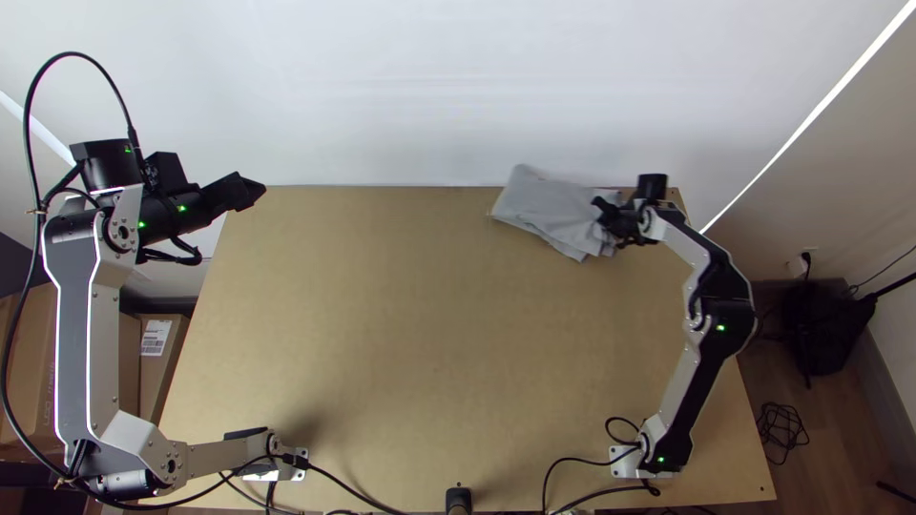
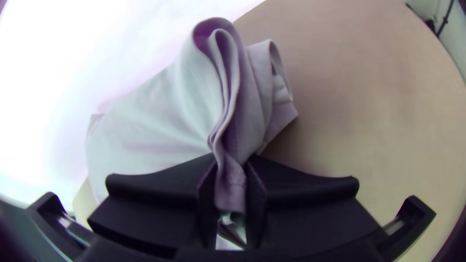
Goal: Fold the t-shirt
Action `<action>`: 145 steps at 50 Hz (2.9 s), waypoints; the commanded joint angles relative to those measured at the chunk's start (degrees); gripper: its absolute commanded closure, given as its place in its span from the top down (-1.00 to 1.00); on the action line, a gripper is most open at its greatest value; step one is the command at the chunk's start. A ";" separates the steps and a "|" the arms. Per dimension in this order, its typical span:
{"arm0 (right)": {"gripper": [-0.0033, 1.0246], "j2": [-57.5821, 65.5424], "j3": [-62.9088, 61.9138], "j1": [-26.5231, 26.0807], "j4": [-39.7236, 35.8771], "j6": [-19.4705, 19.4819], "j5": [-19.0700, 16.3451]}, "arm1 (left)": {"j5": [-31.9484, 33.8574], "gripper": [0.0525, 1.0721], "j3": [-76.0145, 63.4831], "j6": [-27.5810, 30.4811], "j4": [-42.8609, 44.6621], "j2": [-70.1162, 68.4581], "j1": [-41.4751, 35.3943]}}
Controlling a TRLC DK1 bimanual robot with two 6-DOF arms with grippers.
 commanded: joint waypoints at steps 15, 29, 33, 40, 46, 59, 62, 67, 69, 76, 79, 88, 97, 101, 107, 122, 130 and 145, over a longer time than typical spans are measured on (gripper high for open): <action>-0.81 -12.06 -14.90 -18.01 2.67 -4.45 4.68 | 2.08 0.91 -2.36 0.60 0.50 -1.97 -0.32; 0.92 -31.31 -20.87 -22.49 6.01 -13.15 4.94 | 1.99 0.91 -3.77 0.16 6.39 -6.10 0.30; 0.92 -38.17 -23.07 -22.93 6.54 -18.25 4.86 | 1.46 0.91 -5.70 0.69 8.50 -7.85 0.91; 0.92 -51.09 -28.26 -23.28 10.58 -23.26 4.86 | -0.82 0.91 -13.79 0.86 18.08 -14.01 1.26; 0.92 -62.43 -33.18 -23.28 16.38 -25.90 4.94 | -3.20 0.91 -19.41 0.51 22.47 -18.31 1.26; 0.92 -83.52 -46.19 -19.94 35.72 -29.76 4.68 | -9.35 0.91 -35.94 0.95 37.50 -30.53 -0.14; 0.92 -87.56 -48.65 -18.36 36.86 -30.20 4.77 | -11.19 0.91 -39.54 1.13 41.11 -33.08 -0.67; 0.92 -94.33 -53.39 -15.81 39.41 -32.66 4.77 | -14.18 0.91 -46.57 1.48 46.99 -37.30 -1.81; 0.92 -96.79 -55.50 -13.88 41.52 -33.63 4.77 | -15.59 0.91 -49.30 1.48 49.37 -39.06 -2.78; 0.92 -104.44 -62.27 -8.34 43.36 -36.79 4.77 | -18.66 0.91 -58.79 2.27 56.05 -44.86 -6.65; 0.92 -107.86 -64.99 -4.12 43.36 -38.38 4.77 | -19.10 0.91 -62.74 2.36 58.86 -47.14 -7.35; 0.92 -120.35 -74.75 5.19 42.40 -39.78 4.86 | -19.10 0.91 -69.86 1.65 61.58 -50.92 -8.76; 0.92 -122.89 -81.34 9.68 42.31 -39.17 5.38 | -18.58 0.91 -80.06 1.65 67.38 -58.30 -11.04; 0.92 -122.89 -83.89 10.82 41.60 -38.82 5.38 | -18.49 0.91 -84.28 1.83 68.26 -62.17 -13.15; 0.92 -122.89 -88.46 12.49 38.88 -31.96 6.44 | -18.49 0.91 -91.04 3.41 70.64 -69.38 -16.14; 0.92 -122.63 -89.16 8.27 16.91 -15.17 8.55 | -18.58 0.91 -99.83 5.61 65.80 -79.13 -15.70; 0.92 -122.54 -89.08 6.69 16.64 -15.44 8.90 | -19.10 0.91 -99.31 5.70 55.87 -78.78 -14.38; 0.92 -122.54 -89.08 6.78 16.56 -15.52 8.90 | -19.10 0.91 -99.39 5.61 56.66 -79.05 -13.41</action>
